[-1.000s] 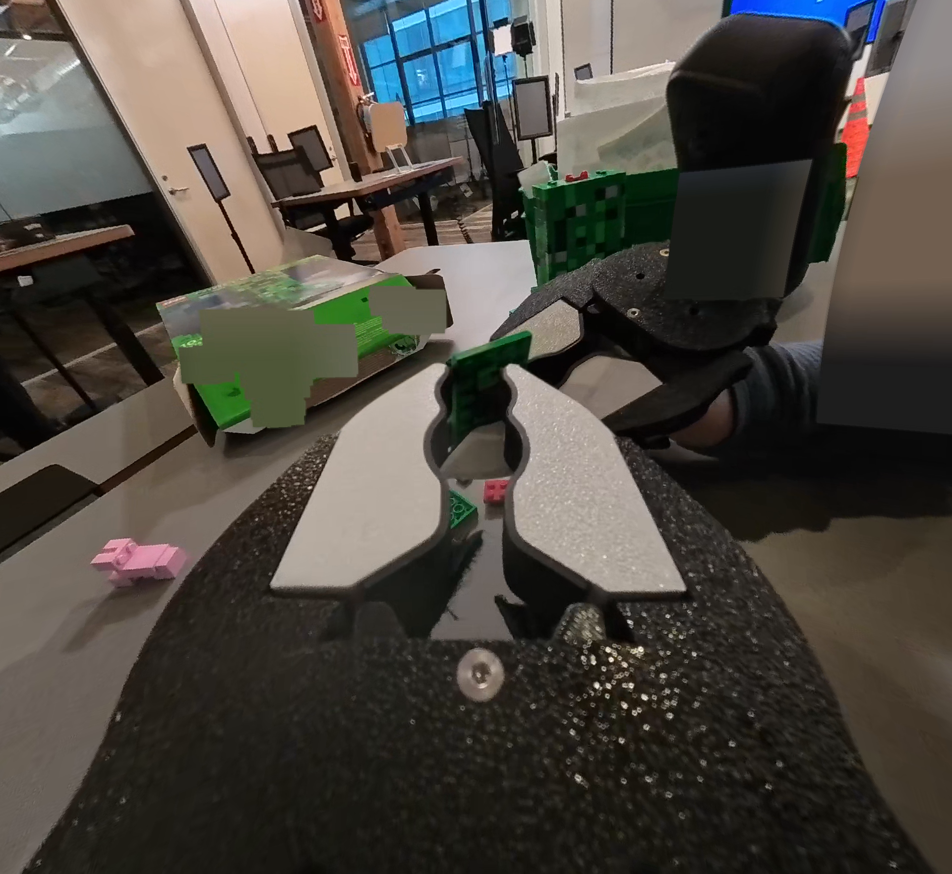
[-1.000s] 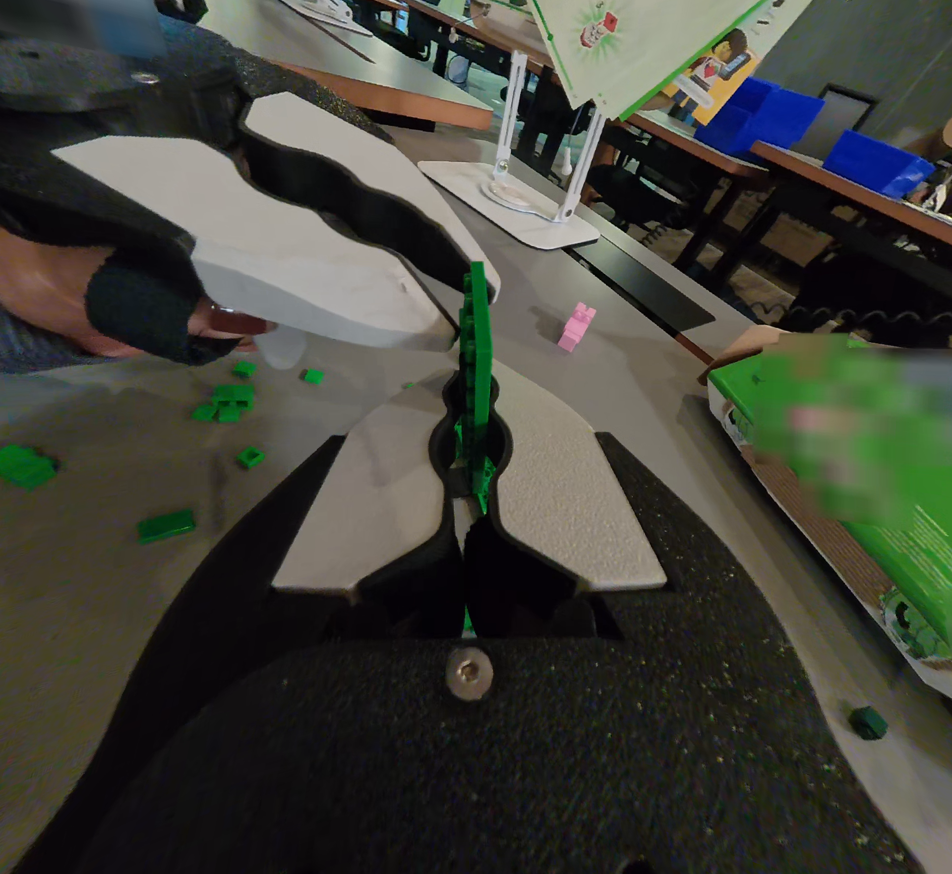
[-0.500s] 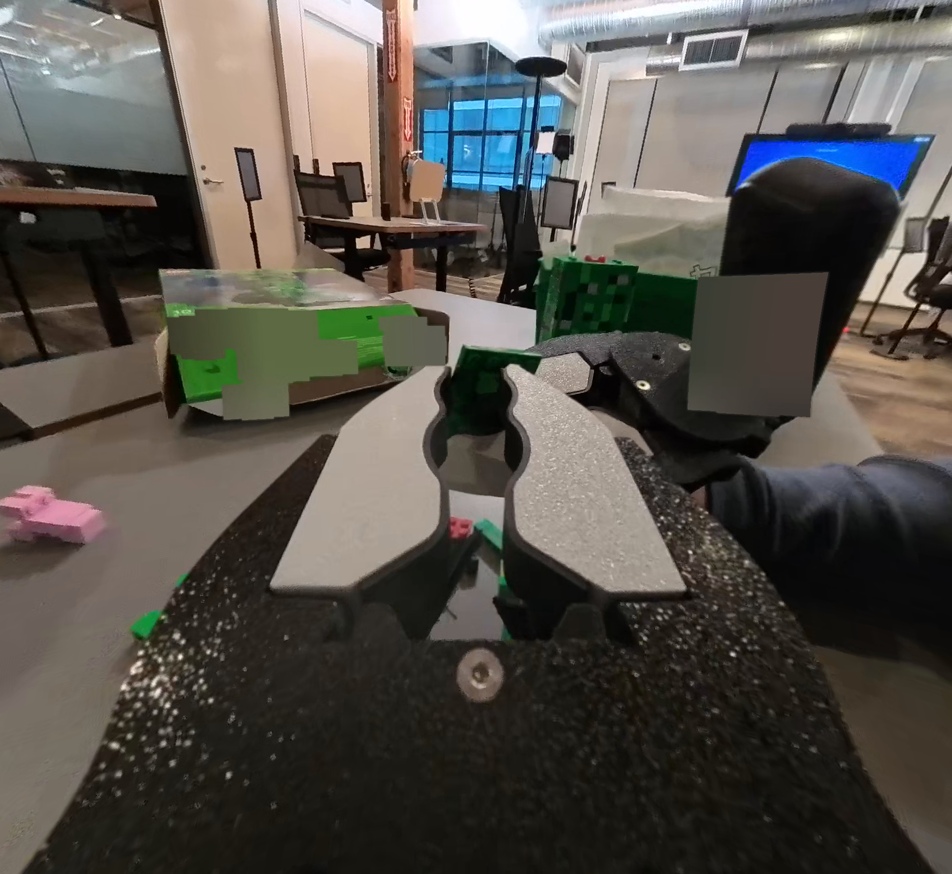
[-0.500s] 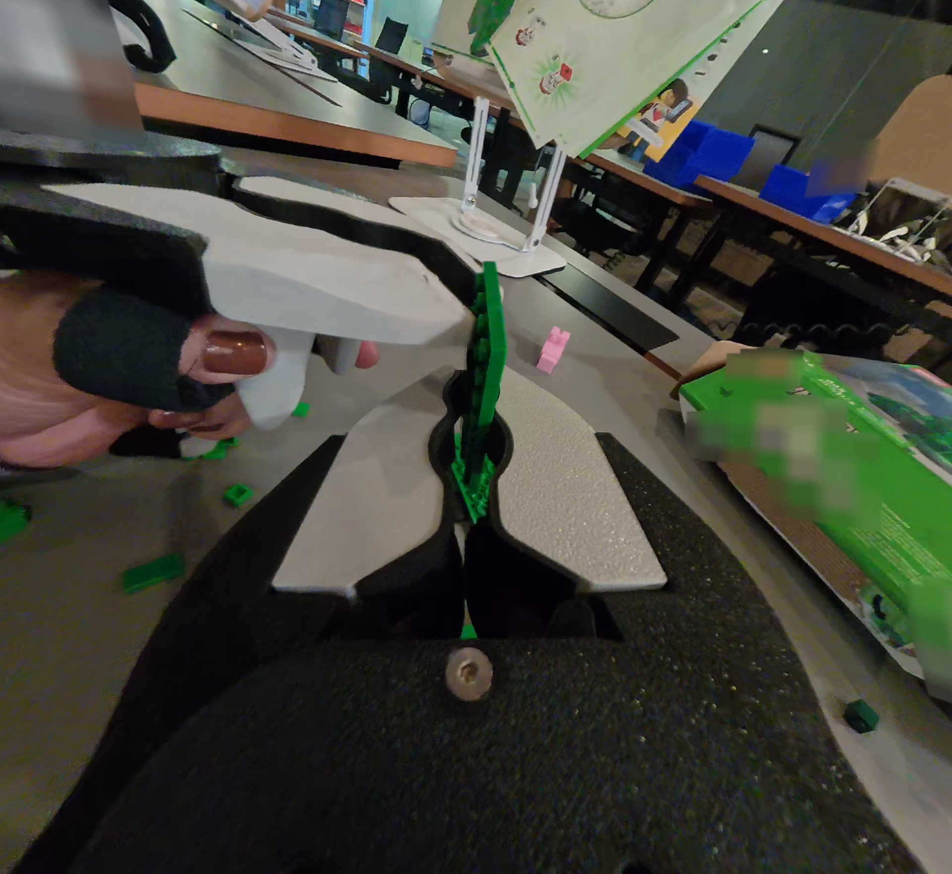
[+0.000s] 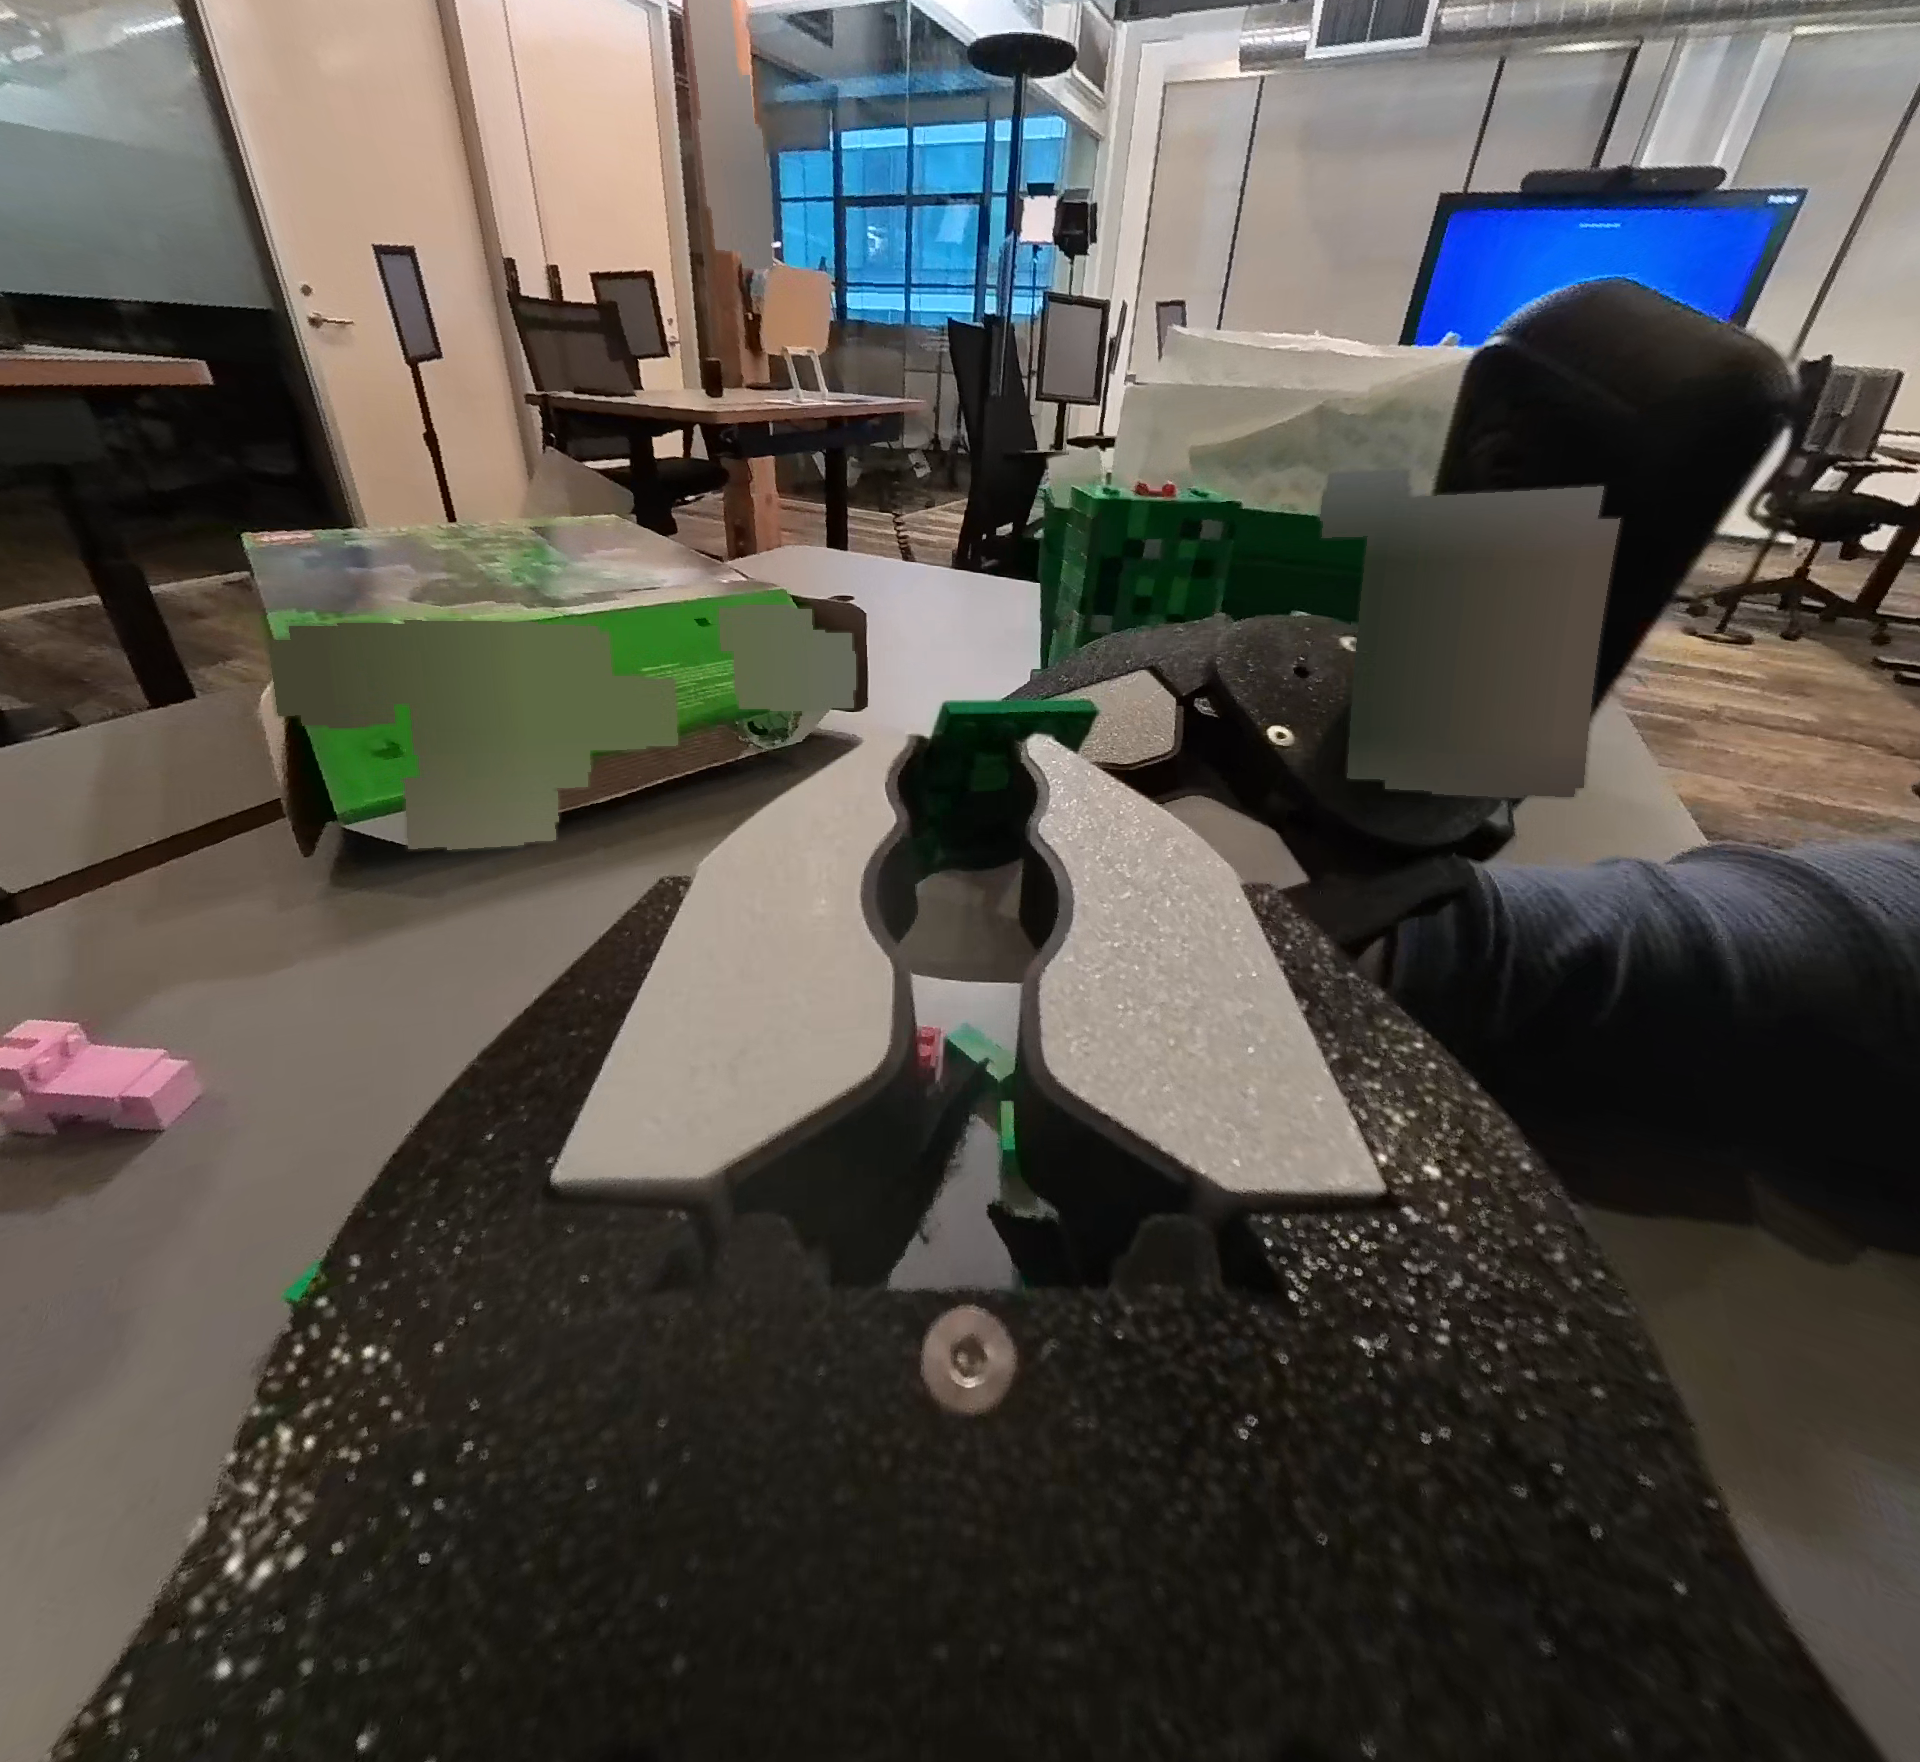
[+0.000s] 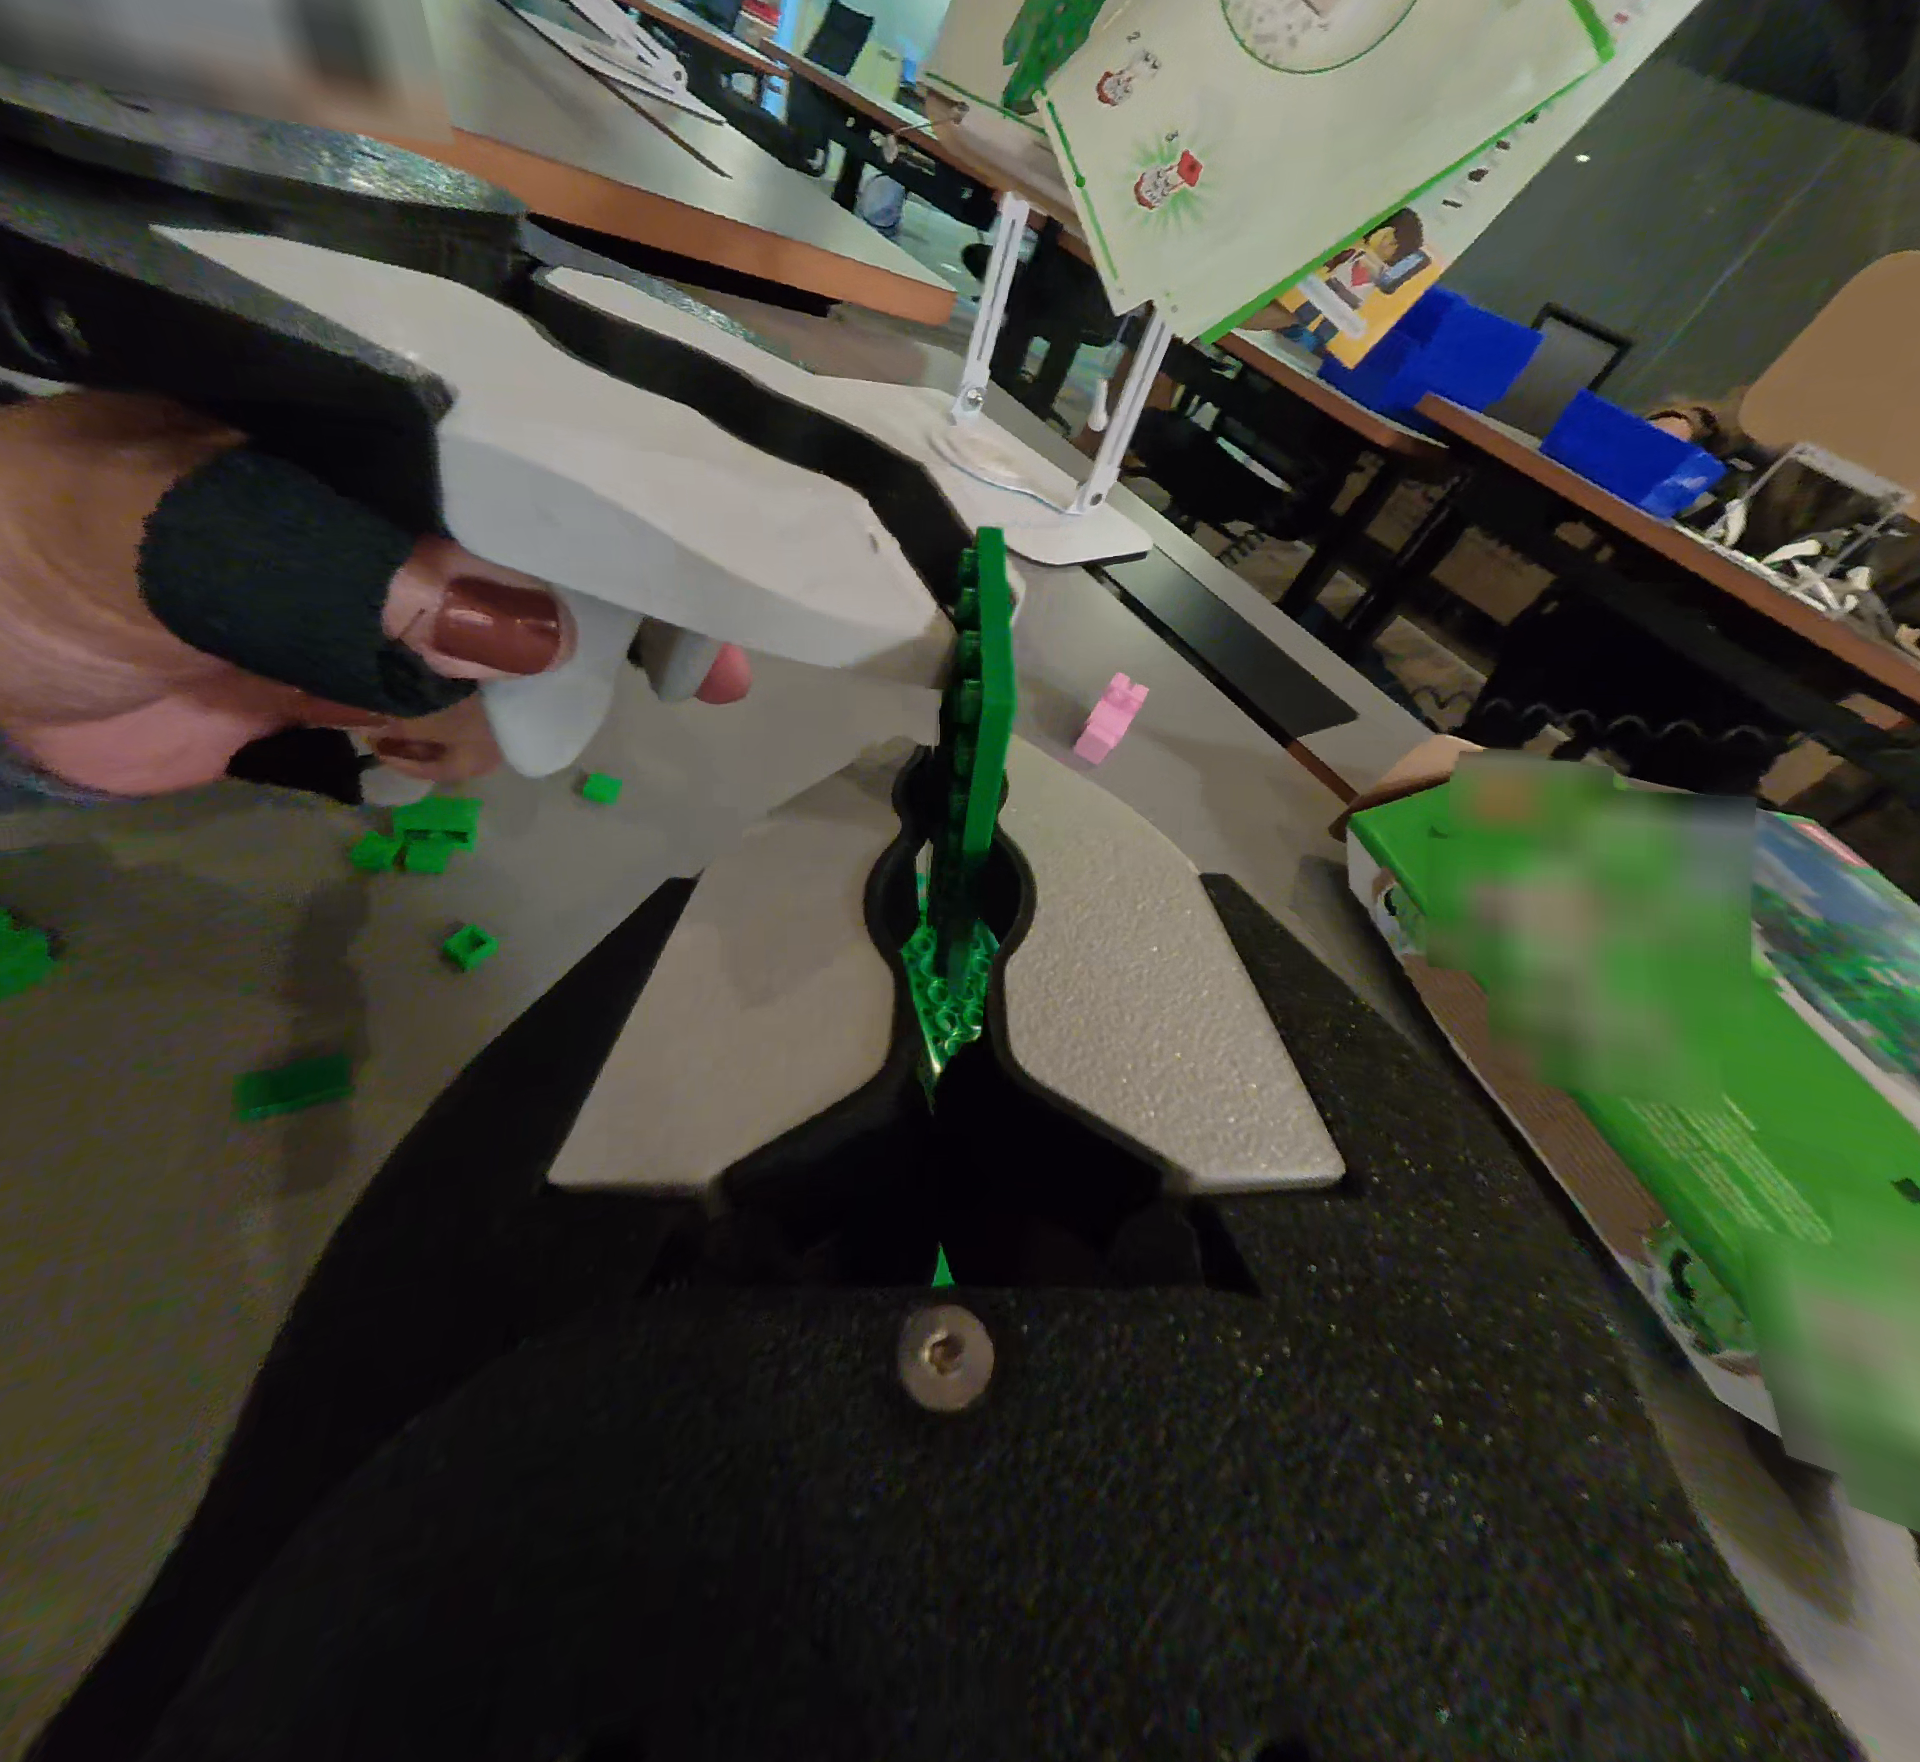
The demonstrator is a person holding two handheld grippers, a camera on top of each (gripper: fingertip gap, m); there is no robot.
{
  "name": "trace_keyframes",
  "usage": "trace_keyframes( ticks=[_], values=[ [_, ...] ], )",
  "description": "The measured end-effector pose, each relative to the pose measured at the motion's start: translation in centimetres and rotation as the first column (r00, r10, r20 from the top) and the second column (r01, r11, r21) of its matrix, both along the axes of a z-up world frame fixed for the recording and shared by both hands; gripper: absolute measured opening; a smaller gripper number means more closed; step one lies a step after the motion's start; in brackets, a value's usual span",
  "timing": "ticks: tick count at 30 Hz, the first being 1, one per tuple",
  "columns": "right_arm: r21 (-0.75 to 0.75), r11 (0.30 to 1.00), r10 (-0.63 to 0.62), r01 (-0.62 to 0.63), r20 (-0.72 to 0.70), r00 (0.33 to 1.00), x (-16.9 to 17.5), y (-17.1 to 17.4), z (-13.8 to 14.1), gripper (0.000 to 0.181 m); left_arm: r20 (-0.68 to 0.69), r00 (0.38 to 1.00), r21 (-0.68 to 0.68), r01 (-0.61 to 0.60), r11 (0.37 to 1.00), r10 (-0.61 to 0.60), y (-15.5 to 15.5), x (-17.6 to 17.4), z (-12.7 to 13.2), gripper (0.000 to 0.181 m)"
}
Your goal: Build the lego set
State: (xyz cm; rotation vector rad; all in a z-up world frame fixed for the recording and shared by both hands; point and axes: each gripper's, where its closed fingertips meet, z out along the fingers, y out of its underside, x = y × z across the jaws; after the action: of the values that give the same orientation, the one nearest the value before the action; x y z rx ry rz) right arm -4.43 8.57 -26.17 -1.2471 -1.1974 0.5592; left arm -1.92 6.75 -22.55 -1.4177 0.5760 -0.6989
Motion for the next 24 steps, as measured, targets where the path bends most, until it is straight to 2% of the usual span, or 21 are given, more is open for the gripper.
trace_keyframes(
  ticks=[6,12,15,19,24],
  values=[
    [-0.116,0.979,0.165,-0.166,-0.020,0.986,0.2,-1.3,-0.1,0.005,-0.012,0.995,-0.027,0.100,0.995,-0.101,-0.6,0.3,0.1,0.009],
    [-0.156,0.969,0.191,-0.191,-0.010,0.981,0.2,-1.4,-0.7,0.005,-0.009,0.985,-0.075,0.173,0.982,-0.174,-0.7,0.2,-0.4,0.008],
    [-0.167,0.972,0.166,-0.163,0.002,0.986,0.1,-1.1,-1.0,0.006,-0.044,0.990,-0.049,0.131,0.990,-0.133,-0.4,0.2,-0.7,0.010],
    [-0.212,0.963,0.170,-0.164,0.008,0.985,0.0,-1.0,-1.4,0.005,-0.188,0.981,0.042,0.060,0.997,-0.051,-0.2,0.1,-0.9,0.011],
    [-0.252,0.955,0.170,-0.156,0.034,0.985,-0.2,-1.1,-2.1,0.006,-0.420,0.900,0.205,-0.031,0.978,0.116,0.0,-0.2,-1.2,0.016]
  ],
)
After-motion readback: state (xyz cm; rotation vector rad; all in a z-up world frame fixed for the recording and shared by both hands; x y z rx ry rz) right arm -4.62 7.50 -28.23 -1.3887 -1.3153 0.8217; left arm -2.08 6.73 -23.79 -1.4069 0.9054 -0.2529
